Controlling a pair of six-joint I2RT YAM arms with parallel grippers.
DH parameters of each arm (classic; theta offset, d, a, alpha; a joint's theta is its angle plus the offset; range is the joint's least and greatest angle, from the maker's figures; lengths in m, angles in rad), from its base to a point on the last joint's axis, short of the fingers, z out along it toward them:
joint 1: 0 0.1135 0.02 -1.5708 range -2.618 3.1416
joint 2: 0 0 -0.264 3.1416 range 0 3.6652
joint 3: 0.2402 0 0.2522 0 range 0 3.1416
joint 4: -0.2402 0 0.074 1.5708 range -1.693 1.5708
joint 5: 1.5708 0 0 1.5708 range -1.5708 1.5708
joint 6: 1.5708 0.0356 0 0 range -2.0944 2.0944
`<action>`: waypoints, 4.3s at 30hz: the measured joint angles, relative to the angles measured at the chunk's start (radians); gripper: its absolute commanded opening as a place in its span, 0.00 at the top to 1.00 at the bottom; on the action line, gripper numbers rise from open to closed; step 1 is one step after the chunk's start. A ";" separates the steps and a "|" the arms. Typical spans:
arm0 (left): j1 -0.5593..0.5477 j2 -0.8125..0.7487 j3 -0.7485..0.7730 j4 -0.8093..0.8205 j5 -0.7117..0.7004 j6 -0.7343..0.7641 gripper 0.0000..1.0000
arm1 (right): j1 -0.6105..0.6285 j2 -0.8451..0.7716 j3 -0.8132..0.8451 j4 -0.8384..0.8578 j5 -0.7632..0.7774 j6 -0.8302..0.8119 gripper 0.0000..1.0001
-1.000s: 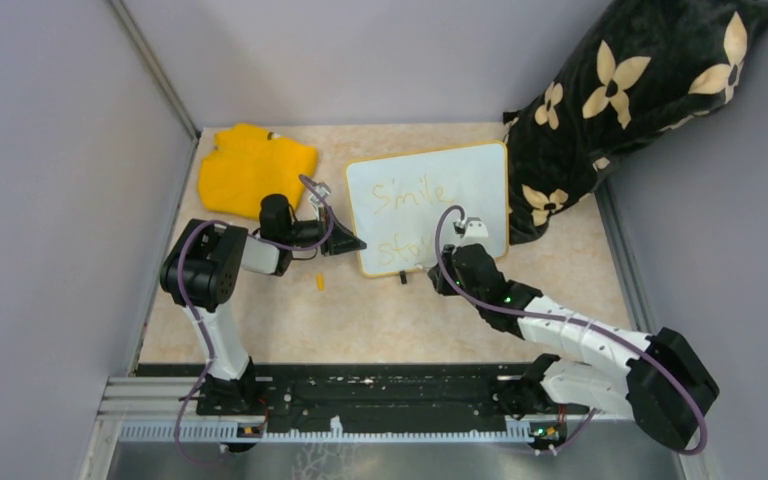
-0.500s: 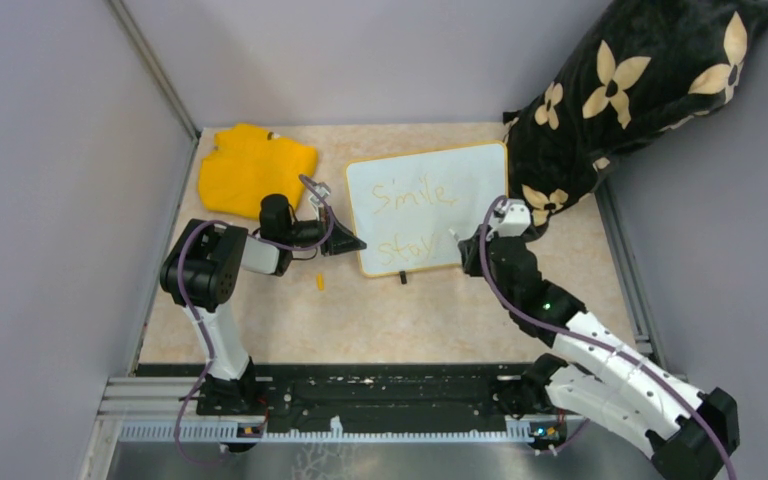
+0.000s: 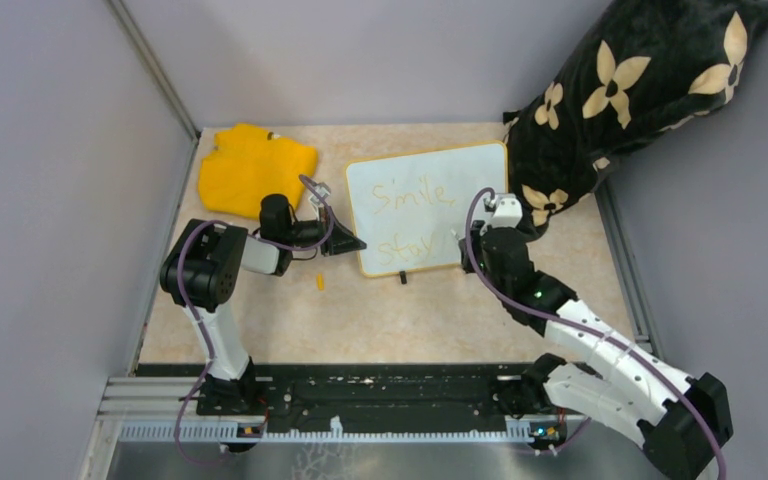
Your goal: Write a sentence on the whiteboard
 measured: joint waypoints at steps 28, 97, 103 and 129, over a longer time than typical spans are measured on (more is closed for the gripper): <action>0.000 -0.002 0.012 -0.037 0.008 0.024 1.00 | 0.000 0.137 0.064 0.072 -0.021 -0.015 1.00; -0.004 -0.009 0.016 -0.060 0.006 0.038 1.00 | 0.000 0.102 0.029 0.014 0.018 0.021 1.00; -0.004 -0.009 0.016 -0.060 0.006 0.038 1.00 | 0.000 0.104 0.029 0.016 0.017 0.021 1.00; -0.015 -0.009 0.016 -0.064 0.004 0.040 1.00 | 0.000 0.153 0.029 0.021 -0.009 0.023 1.00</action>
